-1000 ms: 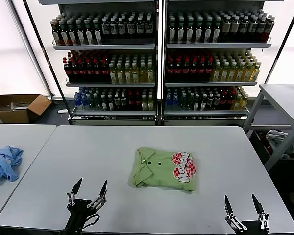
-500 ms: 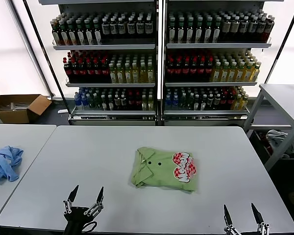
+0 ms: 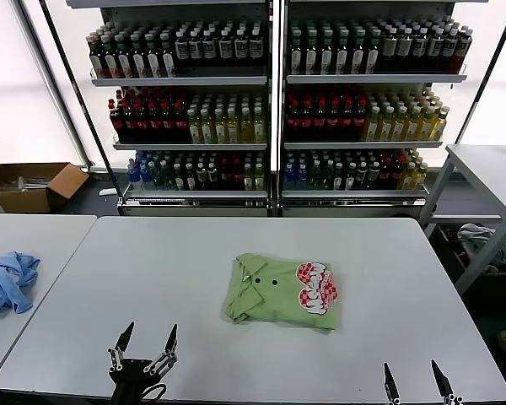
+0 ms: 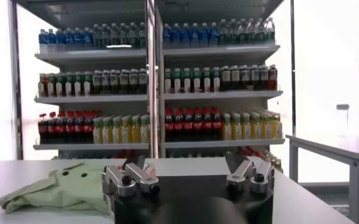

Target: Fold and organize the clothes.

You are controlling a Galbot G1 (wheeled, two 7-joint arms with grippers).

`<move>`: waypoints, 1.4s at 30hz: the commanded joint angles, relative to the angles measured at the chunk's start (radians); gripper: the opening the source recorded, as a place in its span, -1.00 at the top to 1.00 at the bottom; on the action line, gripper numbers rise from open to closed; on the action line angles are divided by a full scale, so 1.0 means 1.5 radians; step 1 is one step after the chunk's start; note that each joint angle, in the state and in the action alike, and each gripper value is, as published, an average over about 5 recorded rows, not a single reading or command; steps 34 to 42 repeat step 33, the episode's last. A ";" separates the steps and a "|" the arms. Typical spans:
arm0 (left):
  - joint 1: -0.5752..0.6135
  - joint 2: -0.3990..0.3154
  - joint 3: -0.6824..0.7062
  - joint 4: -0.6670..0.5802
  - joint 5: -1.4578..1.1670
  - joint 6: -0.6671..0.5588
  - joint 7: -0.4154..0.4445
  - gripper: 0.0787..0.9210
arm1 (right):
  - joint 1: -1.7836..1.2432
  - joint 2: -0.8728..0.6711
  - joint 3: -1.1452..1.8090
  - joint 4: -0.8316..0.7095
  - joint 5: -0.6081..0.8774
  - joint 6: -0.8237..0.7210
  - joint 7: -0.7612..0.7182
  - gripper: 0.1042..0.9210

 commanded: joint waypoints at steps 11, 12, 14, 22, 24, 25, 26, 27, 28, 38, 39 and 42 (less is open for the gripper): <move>0.021 0.009 -0.023 -0.008 -0.022 0.013 -0.008 -0.77 | 0.004 -0.004 -0.017 -0.012 0.008 -0.005 -0.003 -0.76; 0.021 0.009 -0.023 -0.008 -0.022 0.012 -0.009 -0.77 | 0.004 -0.004 -0.017 -0.012 0.009 -0.005 -0.002 -0.76; 0.022 0.008 -0.022 -0.007 -0.021 0.011 -0.009 -0.77 | 0.005 -0.004 -0.017 -0.014 0.009 -0.004 -0.001 -0.76; 0.022 0.007 -0.021 -0.004 -0.014 0.007 -0.010 -0.77 | 0.010 -0.005 -0.020 -0.015 0.007 -0.007 0.002 -0.76; 0.021 0.008 -0.021 -0.003 -0.014 0.007 -0.010 -0.77 | 0.011 -0.005 -0.020 -0.016 0.008 -0.007 0.004 -0.76; 0.021 0.008 -0.022 -0.003 -0.014 0.007 -0.010 -0.77 | 0.012 -0.005 -0.020 -0.016 0.008 -0.007 0.004 -0.76; 0.020 0.008 -0.022 -0.003 -0.014 0.008 -0.010 -0.77 | 0.013 -0.004 -0.020 -0.016 0.008 -0.007 0.005 -0.76; 0.019 0.008 -0.022 -0.003 -0.015 0.008 -0.010 -0.77 | 0.014 -0.004 -0.021 -0.016 0.008 -0.007 0.006 -0.76; 0.018 0.008 -0.022 -0.002 -0.015 0.008 -0.010 -0.77 | 0.015 -0.004 -0.023 -0.017 0.007 -0.007 0.006 -0.76; 0.018 0.007 -0.020 0.001 -0.013 0.007 -0.010 -0.77 | 0.017 -0.004 -0.026 -0.023 0.004 -0.007 0.012 -0.76; 0.018 0.007 -0.020 0.001 -0.013 0.007 -0.010 -0.77 | 0.017 -0.004 -0.026 -0.023 0.004 -0.007 0.012 -0.76; 0.018 0.007 -0.020 0.001 -0.013 0.007 -0.010 -0.77 | 0.017 -0.004 -0.026 -0.023 0.004 -0.007 0.012 -0.76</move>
